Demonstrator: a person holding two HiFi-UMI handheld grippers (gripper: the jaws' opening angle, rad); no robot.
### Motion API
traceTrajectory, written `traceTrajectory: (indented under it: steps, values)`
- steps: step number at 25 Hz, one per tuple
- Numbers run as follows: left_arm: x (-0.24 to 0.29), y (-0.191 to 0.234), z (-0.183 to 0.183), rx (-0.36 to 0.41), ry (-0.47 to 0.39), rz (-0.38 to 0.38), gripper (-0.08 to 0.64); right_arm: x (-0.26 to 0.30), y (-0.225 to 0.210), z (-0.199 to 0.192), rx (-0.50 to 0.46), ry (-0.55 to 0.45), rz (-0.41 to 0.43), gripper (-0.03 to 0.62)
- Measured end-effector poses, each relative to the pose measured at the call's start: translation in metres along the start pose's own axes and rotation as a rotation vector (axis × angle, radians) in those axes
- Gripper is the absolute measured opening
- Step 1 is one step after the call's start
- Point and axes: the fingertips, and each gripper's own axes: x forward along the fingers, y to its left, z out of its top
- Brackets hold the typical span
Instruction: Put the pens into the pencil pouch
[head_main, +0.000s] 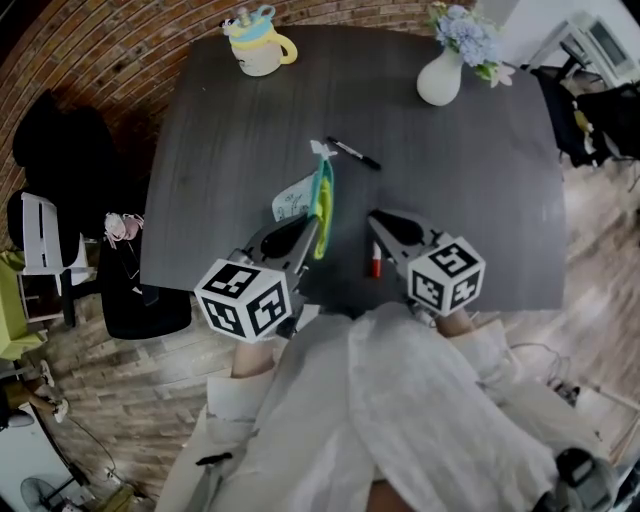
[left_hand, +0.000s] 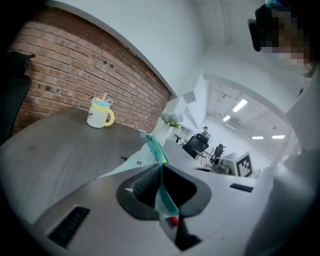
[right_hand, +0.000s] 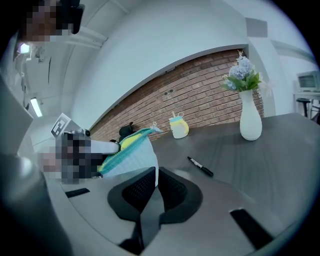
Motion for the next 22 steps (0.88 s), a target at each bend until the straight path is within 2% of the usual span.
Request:
traceTrajectory:
  steps: [3, 6, 10, 13, 17, 22]
  values:
    - [-0.004, -0.005, 0.002, -0.080, -0.039, -0.045, 0.023, -0.001, -0.008, -0.002, -0.003, 0.007, -0.041, 0.023]
    - [-0.006, -0.004, -0.003, -0.140, -0.058, -0.058, 0.023, -0.002, -0.020, -0.008, 0.003, 0.029, -0.093, 0.023]
    - [-0.012, 0.000, -0.003, -0.218, -0.101, -0.075, 0.023, 0.001, -0.031, -0.023, -0.001, 0.101, -0.122, 0.023]
    - [-0.018, 0.004, -0.002, -0.252, -0.130, -0.077, 0.023, 0.003, -0.040, -0.038, -0.004, 0.164, -0.159, 0.028]
    - [-0.023, 0.008, -0.003, -0.285, -0.159, -0.084, 0.023, 0.007, -0.053, -0.056, 0.000, 0.235, -0.202, 0.087]
    - [-0.026, 0.012, -0.006, -0.316, -0.185, -0.067, 0.023, 0.019, -0.061, -0.077, -0.013, 0.325, -0.189, 0.110]
